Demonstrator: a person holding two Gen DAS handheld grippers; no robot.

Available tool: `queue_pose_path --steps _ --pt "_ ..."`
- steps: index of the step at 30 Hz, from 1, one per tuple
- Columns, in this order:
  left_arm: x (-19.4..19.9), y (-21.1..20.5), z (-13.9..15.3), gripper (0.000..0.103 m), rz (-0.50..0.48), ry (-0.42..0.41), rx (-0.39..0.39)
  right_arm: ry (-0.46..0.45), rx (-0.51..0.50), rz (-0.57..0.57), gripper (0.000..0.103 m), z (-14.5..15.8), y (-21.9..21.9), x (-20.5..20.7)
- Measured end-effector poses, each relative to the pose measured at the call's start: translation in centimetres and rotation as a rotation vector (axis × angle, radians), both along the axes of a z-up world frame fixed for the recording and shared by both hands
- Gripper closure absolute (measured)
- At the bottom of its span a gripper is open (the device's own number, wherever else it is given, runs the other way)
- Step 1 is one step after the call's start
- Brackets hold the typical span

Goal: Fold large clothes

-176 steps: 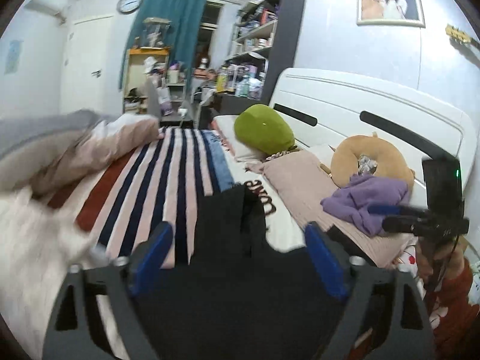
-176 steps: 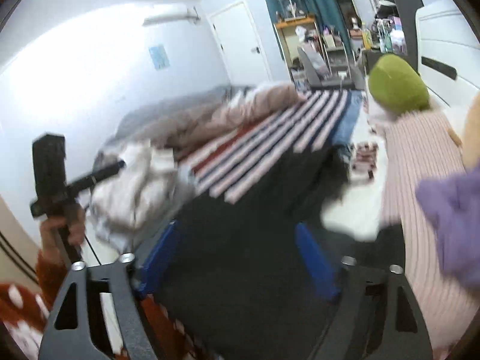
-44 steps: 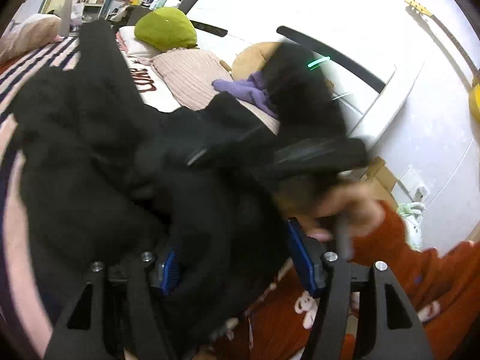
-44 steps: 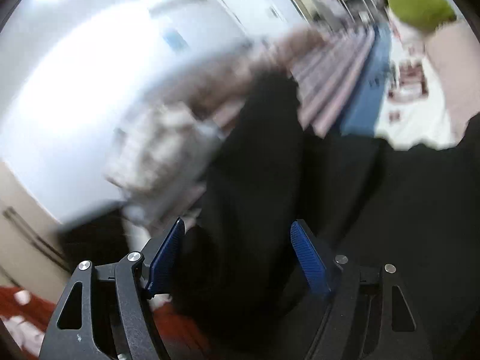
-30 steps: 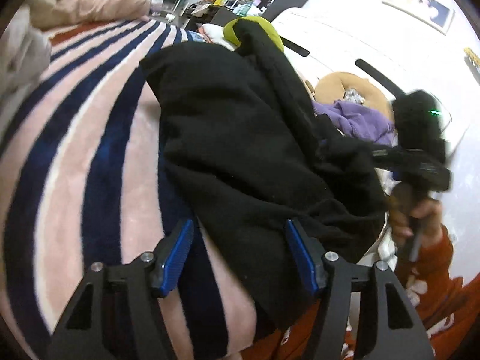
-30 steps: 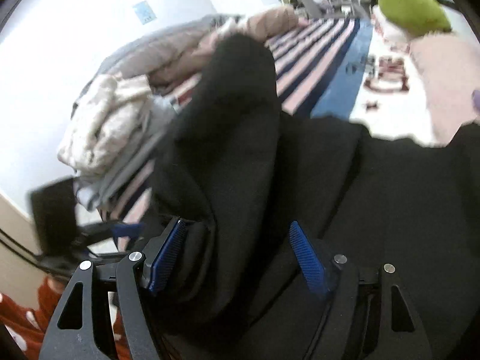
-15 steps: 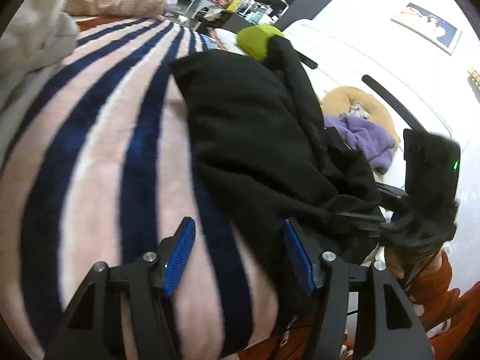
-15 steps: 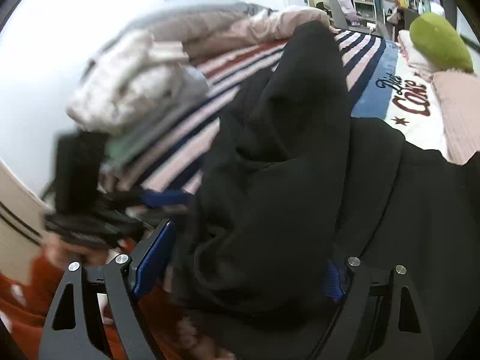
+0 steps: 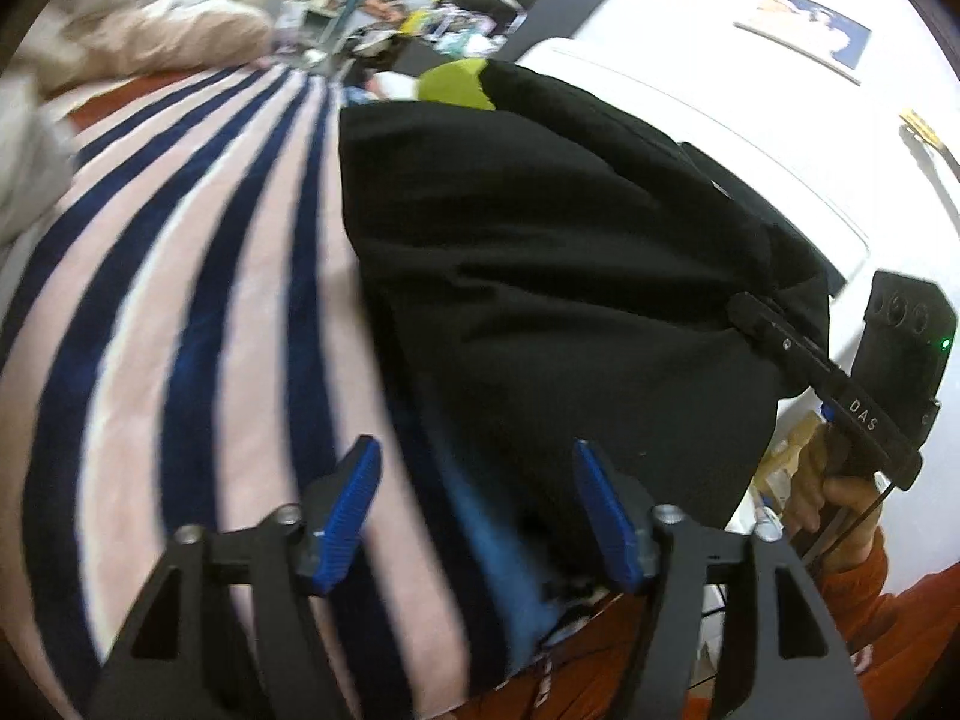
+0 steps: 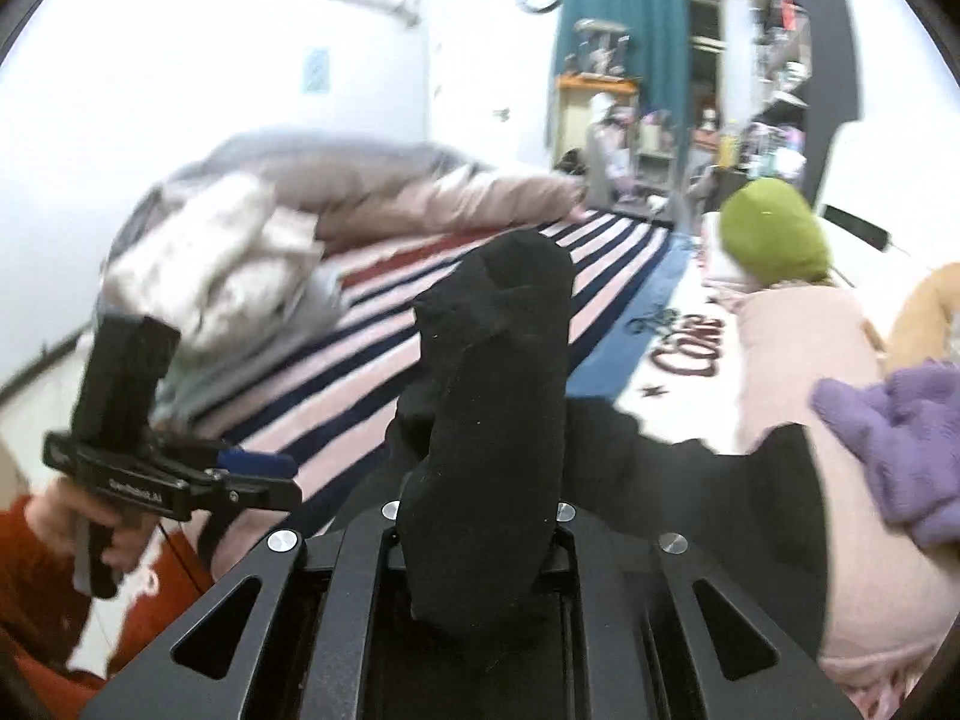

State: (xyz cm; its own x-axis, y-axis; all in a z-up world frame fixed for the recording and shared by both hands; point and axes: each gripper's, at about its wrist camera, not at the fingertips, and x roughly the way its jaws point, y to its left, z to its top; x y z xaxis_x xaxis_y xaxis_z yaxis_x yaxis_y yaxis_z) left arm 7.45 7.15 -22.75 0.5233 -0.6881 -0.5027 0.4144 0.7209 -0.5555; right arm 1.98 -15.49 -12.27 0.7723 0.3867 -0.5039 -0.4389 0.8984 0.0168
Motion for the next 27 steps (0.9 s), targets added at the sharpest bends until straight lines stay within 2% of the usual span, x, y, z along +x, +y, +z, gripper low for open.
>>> queue_pose_path --steps 3,4,6,8,11,14,18,22,23,24,25,27 --pt "0.9 -3.0 1.4 0.030 -0.057 -0.018 0.015 -0.008 0.065 -0.083 0.096 0.6 -4.5 -1.3" --pt "1.3 -4.0 1.7 0.023 -0.071 -0.018 0.017 0.003 0.093 -0.114 0.096 0.5 -6.3 -1.6" --pt "2.1 -6.2 1.8 0.017 -0.096 -0.005 0.015 0.045 0.140 -0.163 0.096 -0.2 -9.3 -2.0" --pt "2.8 -7.9 1.5 0.016 -0.131 0.024 0.000 0.097 0.180 -0.202 0.096 -1.7 -11.8 -2.4" --pt "4.1 -10.5 0.1 0.015 -0.162 0.105 0.013 0.213 0.247 -0.252 0.095 -5.6 -15.3 -2.8" --pt "4.8 -12.5 -1.4 0.007 -0.192 0.184 0.005 0.278 0.280 -0.261 0.091 -8.1 -16.9 -2.9" --pt "5.3 -13.9 -3.6 0.001 -0.200 0.277 -0.054 0.296 0.309 -0.287 0.072 -9.1 -18.3 -3.1" --pt "5.2 -14.3 -5.3 0.001 -0.197 0.339 -0.083 0.345 0.341 -0.295 0.071 -10.1 -19.5 -3.1" --pt "5.1 -14.3 -5.3 0.003 -0.193 0.326 -0.081 0.352 0.343 -0.292 0.071 -10.4 -19.7 -3.1" --pt "4.8 -14.3 -5.2 0.017 -0.190 0.314 -0.075 0.356 0.345 -0.289 0.072 -10.6 -19.8 -3.2" --pt "4.5 -14.1 -4.9 0.036 -0.181 0.302 -0.064 0.357 0.346 -0.284 0.075 -10.7 -19.8 -3.3" --pt "4.0 -13.2 -4.1 0.055 -0.166 0.277 -0.053 0.359 0.362 -0.268 0.082 -10.7 -19.3 -3.2"
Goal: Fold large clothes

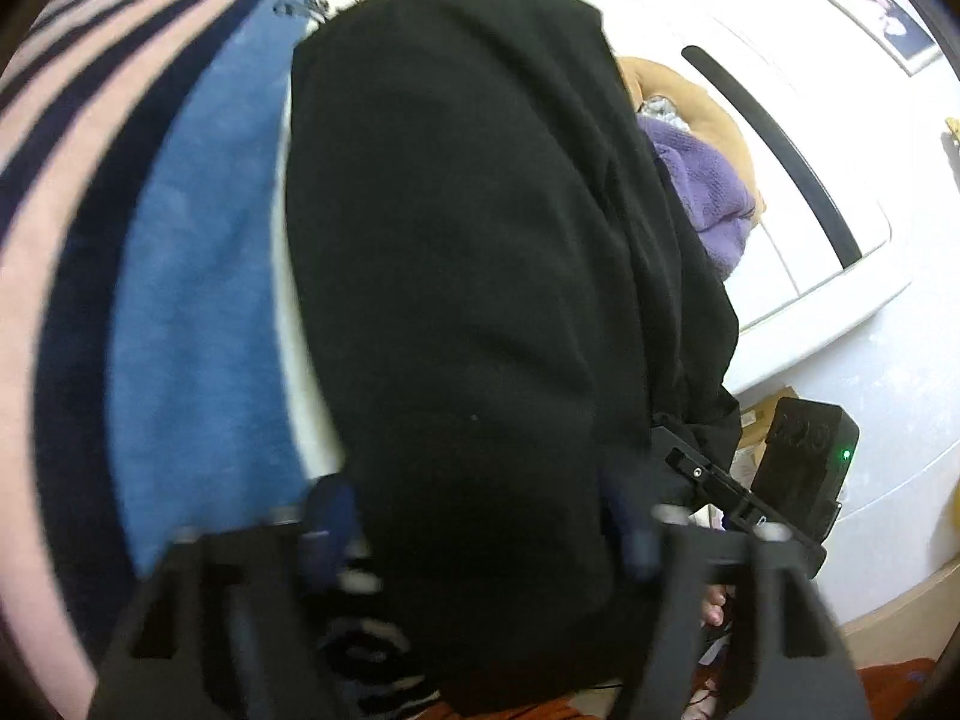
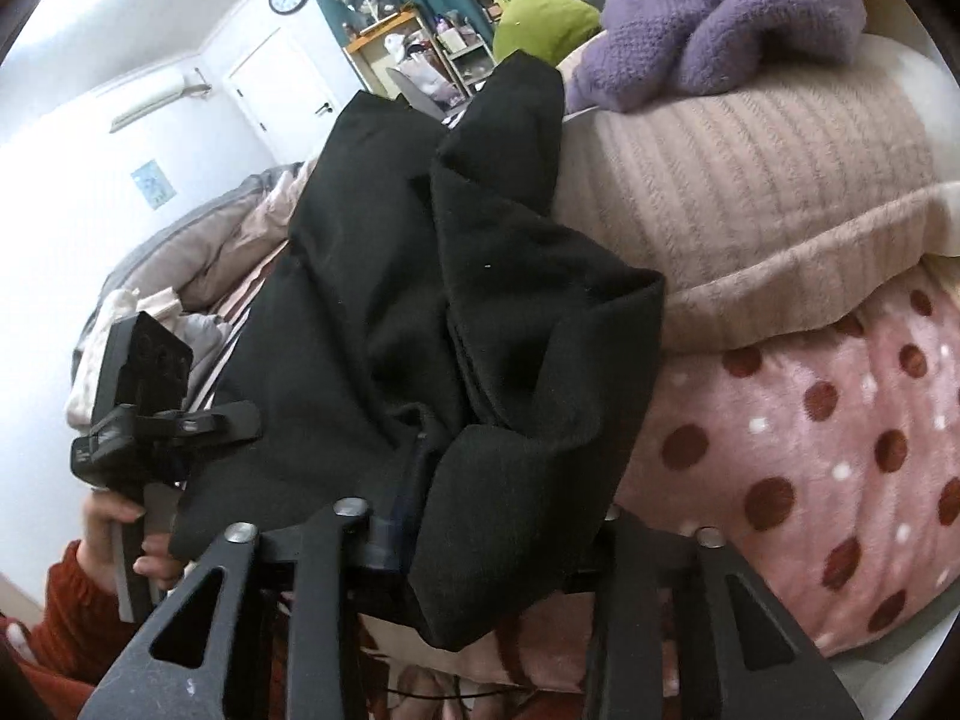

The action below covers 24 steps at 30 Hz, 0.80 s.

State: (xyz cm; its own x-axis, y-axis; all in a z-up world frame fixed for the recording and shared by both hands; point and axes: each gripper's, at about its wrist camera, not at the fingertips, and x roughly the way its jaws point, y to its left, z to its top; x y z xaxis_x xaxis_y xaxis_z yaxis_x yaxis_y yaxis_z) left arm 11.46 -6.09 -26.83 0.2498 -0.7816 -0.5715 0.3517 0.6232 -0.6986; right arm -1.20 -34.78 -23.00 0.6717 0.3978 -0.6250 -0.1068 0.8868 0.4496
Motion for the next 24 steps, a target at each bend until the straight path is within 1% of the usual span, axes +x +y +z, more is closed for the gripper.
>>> queue_pose_path --steps 1,2,3,6,8,10,11,14,16,17,18,19,20,21,23,24 --pt "-0.1 0.5 0.3 0.061 0.004 -0.007 -0.015 0.001 0.014 0.006 0.083 0.0 0.4 0.1" --pt "-0.4 1.5 0.8 0.064 0.013 -0.014 -0.038 0.002 0.014 0.011 0.083 0.0 0.9 0.3" --pt "-0.7 2.2 1.1 0.066 0.020 -0.027 -0.041 0.000 0.009 0.020 0.085 0.1 1.7 0.5" --pt "-2.0 6.3 2.8 0.067 0.062 -0.081 -0.026 0.004 0.042 0.088 0.086 0.3 4.4 1.4" --pt "-2.8 9.8 3.9 0.067 0.104 -0.109 0.007 0.023 0.091 0.178 0.086 0.1 7.5 2.3" --pt "-4.0 13.9 4.9 0.066 0.150 -0.142 0.076 0.043 0.122 0.255 0.086 -0.2 10.4 3.0" --pt "-4.6 15.5 5.1 0.066 0.162 -0.144 0.104 0.054 0.129 0.302 0.086 -0.4 12.3 3.4" --pt "-5.2 19.0 4.6 0.063 0.194 -0.115 0.134 0.081 0.132 0.398 0.086 -0.8 16.7 4.2" --pt "-5.5 20.1 3.6 0.054 0.206 -0.081 0.161 0.105 0.129 0.426 0.082 -1.0 17.9 4.5" --pt "-5.5 20.5 3.0 0.051 0.209 -0.066 0.171 0.123 0.118 0.431 0.079 -1.0 17.9 4.5" --pt "-5.6 20.7 2.6 0.047 0.207 -0.063 0.179 0.135 0.103 0.433 0.071 -0.9 18.3 4.3" --pt "-5.8 20.8 2.4 0.042 0.202 -0.074 0.186 0.153 0.076 0.434 0.065 -0.6 17.7 4.0" --pt "-6.2 20.5 2.4 0.039 0.196 -0.091 0.198 0.158 0.054 0.428 0.052 -0.2 17.1 3.8" --pt "-6.3 20.1 2.5 0.034 0.194 -0.111 0.213 0.154 0.026 0.413 0.043 0.6 15.9 3.3" --pt "-6.7 20.6 3.2 0.029 0.194 -0.165 0.243 0.135 -0.015 0.369 0.037 2.3 13.6 2.1" --pt "-6.9 21.0 3.6 0.026 0.196 -0.185 0.250 0.120 -0.031 0.350 0.037 3.0 12.6 2.1"
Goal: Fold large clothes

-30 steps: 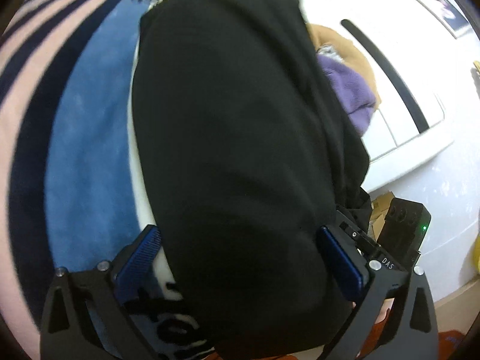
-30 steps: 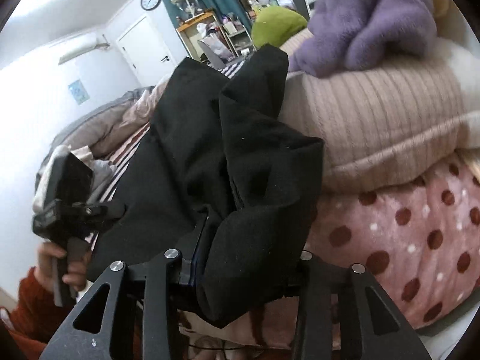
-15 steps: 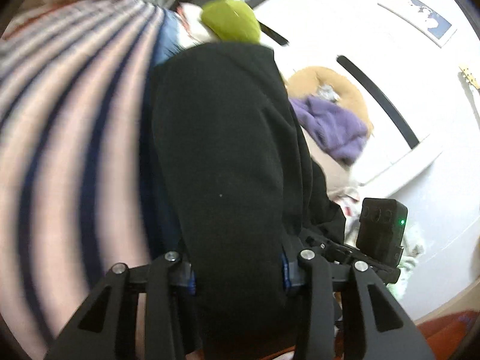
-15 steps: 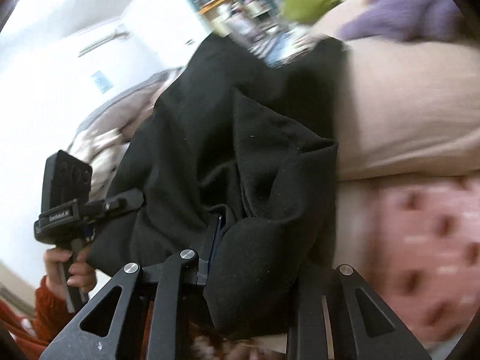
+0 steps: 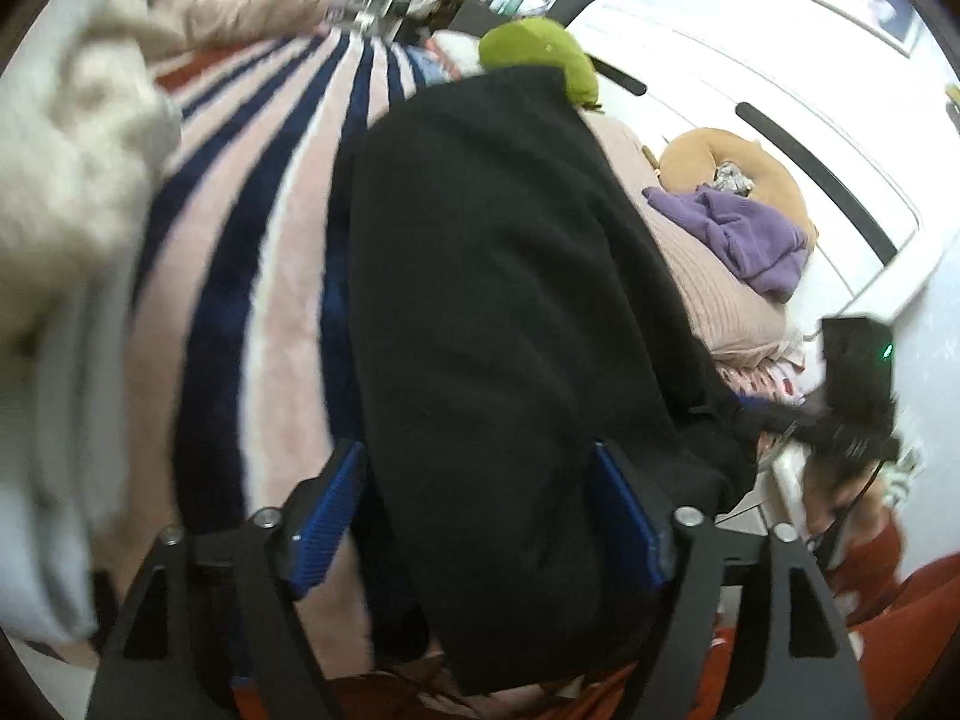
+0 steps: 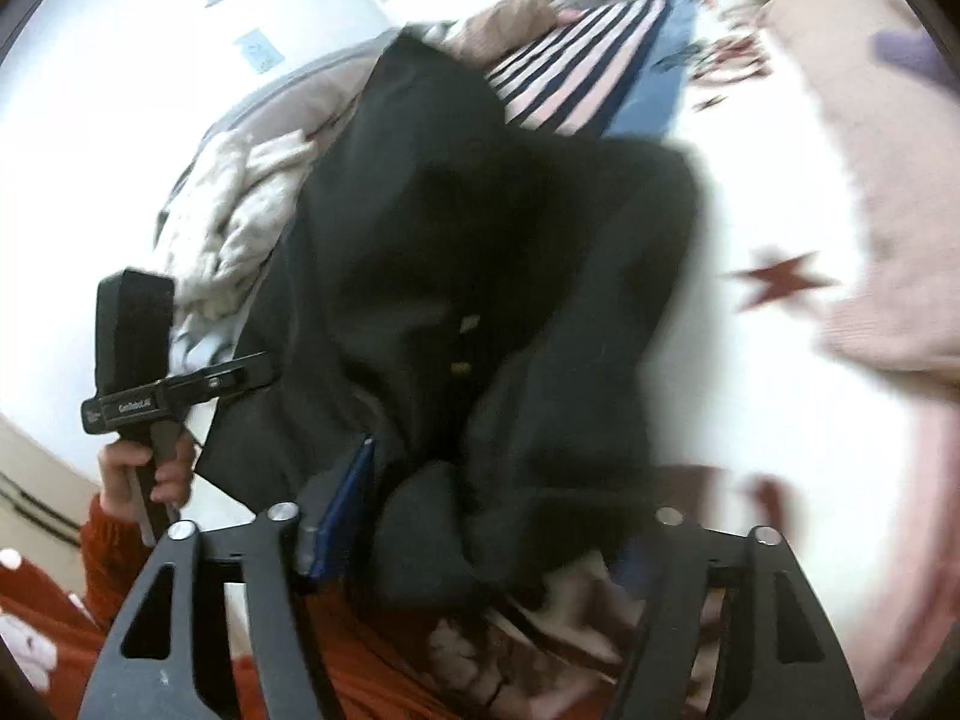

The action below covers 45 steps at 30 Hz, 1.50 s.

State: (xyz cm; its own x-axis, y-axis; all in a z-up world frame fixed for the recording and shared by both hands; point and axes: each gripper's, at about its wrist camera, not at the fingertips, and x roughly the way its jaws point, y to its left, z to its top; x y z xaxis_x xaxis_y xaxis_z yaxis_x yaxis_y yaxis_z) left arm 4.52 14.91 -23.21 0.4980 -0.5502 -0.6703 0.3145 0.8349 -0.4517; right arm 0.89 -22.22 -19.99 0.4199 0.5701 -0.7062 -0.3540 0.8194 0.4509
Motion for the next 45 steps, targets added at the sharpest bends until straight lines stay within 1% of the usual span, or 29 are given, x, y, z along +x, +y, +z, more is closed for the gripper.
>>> queue_pose_path --steps 2,3,5,7,8,10,11,12,13,14,15,17,18,20,22,25,27,28,29,30,32,34,35,36,38,39,41,44,45 --pt "-0.2 1.2 0.4 0.025 0.000 -0.017 -0.008 -0.056 -0.010 -0.031 0.035 2.4 -1.1 0.3" --pt "-0.3 1.7 0.6 0.024 0.005 -0.021 -0.022 -0.088 0.011 -0.032 0.034 3.5 -1.1 0.9" --pt "-0.3 1.9 0.5 0.024 0.016 -0.020 -0.030 -0.111 0.077 0.002 0.033 4.6 0.0 2.8" --pt "-0.7 2.1 0.3 0.024 0.035 -0.016 -0.033 -0.086 0.132 0.076 0.028 4.2 2.3 4.9" --pt "-0.8 1.8 0.4 0.024 0.039 -0.015 -0.037 -0.037 0.134 0.099 0.025 2.9 4.1 6.7" --pt "-1.2 1.9 0.1 0.024 0.049 -0.008 -0.050 0.051 0.138 0.117 0.026 0.3 6.5 9.4" --pt "-1.4 2.0 0.1 0.024 0.054 -0.005 -0.053 0.069 0.155 0.134 0.039 -0.5 7.2 9.9" --pt "-1.4 1.9 0.1 0.024 0.057 -0.003 -0.052 0.067 0.169 0.146 0.069 -0.9 7.9 10.3" --pt "-1.4 1.7 0.3 0.024 0.059 -0.003 -0.051 0.049 0.166 0.143 0.083 -0.8 8.5 10.2" --pt "-1.4 1.7 0.5 0.024 0.058 -0.006 -0.054 0.000 0.188 0.143 0.096 0.3 8.2 9.8" --pt "-1.4 1.5 0.8 0.024 0.049 -0.014 -0.063 -0.036 0.199 0.142 0.099 1.3 8.1 9.5" --pt "-1.4 1.2 1.1 0.019 0.028 -0.024 -0.081 -0.132 0.156 0.119 0.100 4.1 6.8 7.5" --pt "-1.1 0.7 1.3 0.016 0.014 -0.029 -0.086 -0.154 0.136 0.102 0.100 5.0 6.1 7.0" --pt "-0.7 -0.3 1.4 0.016 -0.018 -0.030 -0.083 -0.168 0.096 0.059 0.100 5.5 4.0 6.1" --pt "0.0 -1.8 1.2 0.011 -0.060 -0.025 -0.107 -0.158 0.054 0.014 0.100 4.7 2.7 6.2" --pt "1.0 -3.2 0.3 0.010 -0.089 0.010 -0.118 -0.078 0.012 -0.032 0.100 0.7 1.5 6.6" --pt "1.6 -4.0 -0.9 0.009 -0.072 0.044 -0.054 -0.036 -0.030 -0.039 0.098 -2.1 2.2 7.1" --pt "1.7 -4.0 -1.5 0.009 -0.063 0.058 -0.025 -0.033 -0.073 -0.036 0.098 -3.0 3.1 7.2" --pt "1.8 -3.9 -2.1 0.008 -0.054 0.074 -0.012 -0.047 -0.130 -0.030 0.092 -4.0 4.0 7.1" --pt "1.8 -3.6 -2.4 0.007 -0.048 0.083 -0.021 -0.055 -0.159 -0.027 0.085 -4.4 4.8 7.0" --pt "1.5 -2.4 -3.0 0.007 -0.025 0.113 -0.079 -0.063 -0.176 -0.020 0.081 -4.1 5.2 6.7" --pt "1.3 -1.8 -2.9 0.007 -0.009 0.115 -0.074 -0.065 -0.179 -0.020 0.071 -3.0 4.5 6.3" --pt "1.2 -1.6 -2.6 0.007 -0.007 0.106 -0.062 -0.078 -0.178 -0.039 0.058 -2.3 3.4 5.7" --pt "0.9 -1.6 -2.4 0.007 -0.010 0.097 -0.050 -0.091 -0.165 -0.064 0.045 -1.7 2.4 5.1" --pt "0.9 -1.6 -2.3 0.007 -0.029 0.097 -0.041 -0.085 -0.076 -0.094 0.034 -0.7 -0.1 3.8" --pt "0.9 -1.6 -2.3 0.007 -0.033 0.100 -0.042 -0.053 -0.014 -0.093 0.028 -0.7 -1.2 3.4" --pt "1.1 -1.7 -2.5 0.007 -0.039 0.113 -0.061 0.029 0.101 -0.080 0.020 -1.5 -2.7 3.0" --pt "1.5 -1.6 -2.8 0.007 -0.039 0.124 -0.088 0.106 0.242 -0.053 0.018 -3.3 -3.1 2.6" --pt "1.5 -1.4 -3.0 0.007 -0.038 0.124 -0.093 0.135 0.255 -0.053 0.017 -4.0 -2.8 2.6"
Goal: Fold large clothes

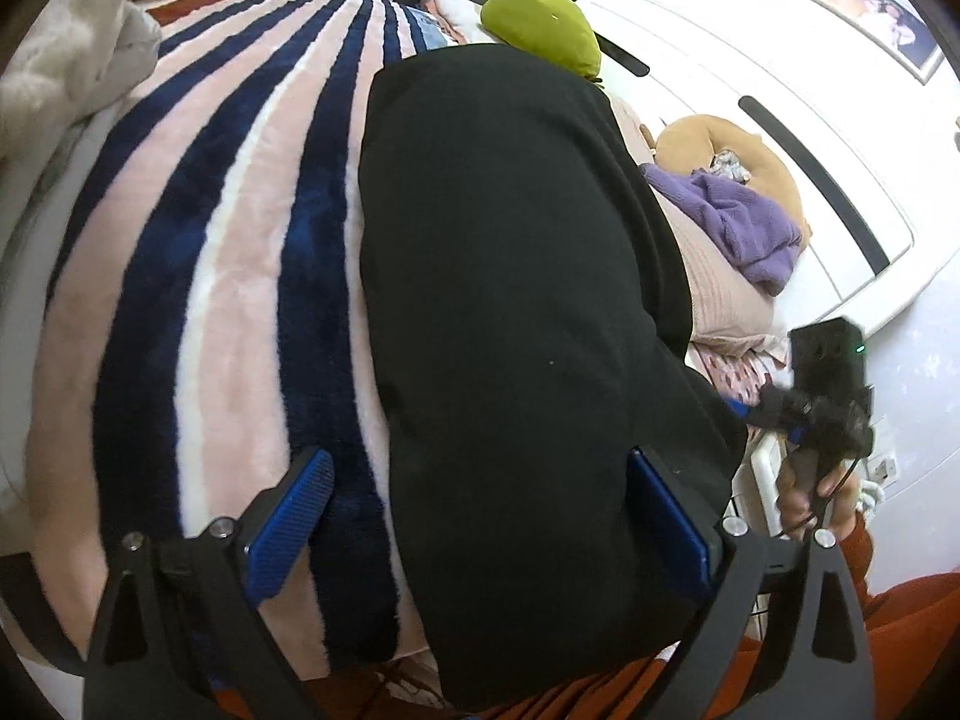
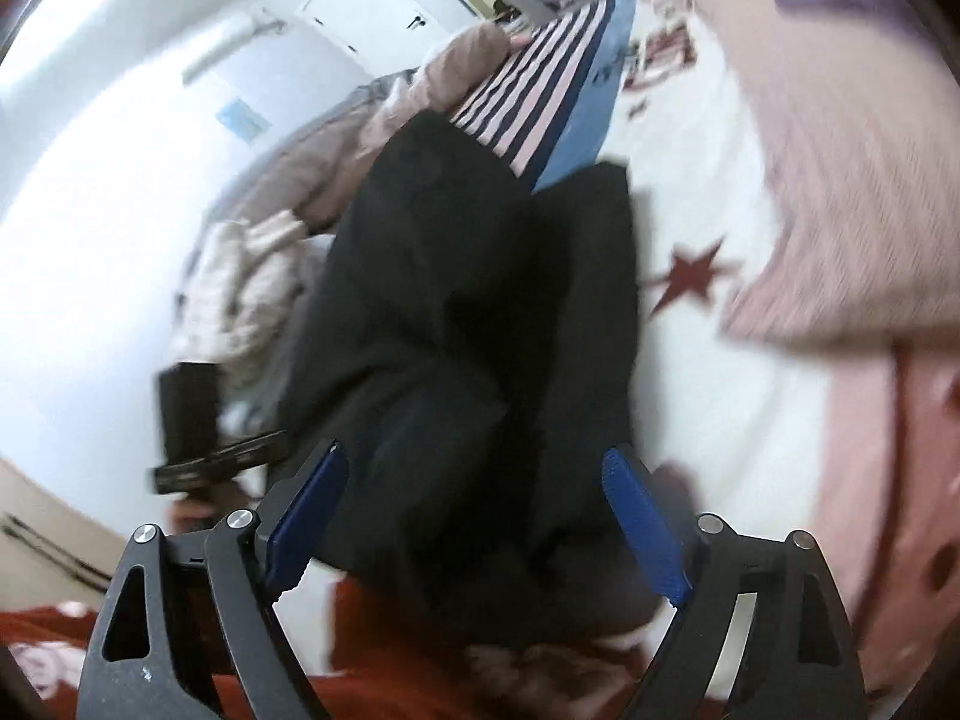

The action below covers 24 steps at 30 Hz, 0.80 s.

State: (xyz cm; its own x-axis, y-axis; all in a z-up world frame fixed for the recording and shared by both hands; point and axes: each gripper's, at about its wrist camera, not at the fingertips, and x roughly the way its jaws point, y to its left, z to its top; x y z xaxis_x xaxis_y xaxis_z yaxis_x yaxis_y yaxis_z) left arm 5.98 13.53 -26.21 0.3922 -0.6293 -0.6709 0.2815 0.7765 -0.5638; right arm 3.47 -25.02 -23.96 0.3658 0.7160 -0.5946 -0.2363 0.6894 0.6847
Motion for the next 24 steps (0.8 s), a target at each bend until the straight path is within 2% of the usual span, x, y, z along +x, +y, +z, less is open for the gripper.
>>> queue_pose_path --steps 3,6,11,13,16,17,18,19,21,24 --pt "-0.3 0.2 -0.2 0.007 0.002 -0.001 -0.015 0.076 -0.058 -0.018 0.015 -1.9 1.3 0.5" --pt "-0.4 0.3 -0.3 0.007 0.002 -0.003 -0.026 0.056 -0.061 -0.027 0.009 -1.6 2.3 0.1" --pt "-0.4 0.3 -0.3 0.007 -0.012 -0.014 -0.040 0.045 -0.054 0.012 0.010 -0.9 4.3 -0.2" --pt "-0.4 0.6 -0.4 0.007 -0.017 -0.016 -0.049 0.049 -0.159 -0.011 0.010 -1.0 5.1 0.0" --pt "-0.5 0.9 -0.6 0.007 -0.023 -0.021 -0.063 0.007 -0.282 -0.071 0.010 -0.4 5.3 -0.6" --pt "-0.6 1.0 -0.6 0.007 -0.026 -0.022 -0.071 -0.015 -0.338 -0.092 0.008 -0.1 5.2 -0.7" --pt "-0.5 1.0 -0.7 0.007 -0.028 -0.022 -0.075 -0.029 -0.378 -0.102 0.001 -0.1 5.1 -0.8" --pt "-0.5 1.1 -0.7 0.007 -0.030 -0.022 -0.080 -0.024 -0.388 -0.104 0.000 -0.4 5.1 -0.8" --pt "-0.4 1.1 -0.8 0.007 -0.033 -0.023 -0.087 0.014 -0.332 -0.097 0.000 -1.1 5.0 -0.7" --pt "-0.5 1.0 -0.8 0.007 -0.034 -0.027 -0.091 0.016 -0.303 -0.099 0.000 -1.7 5.0 -0.5"
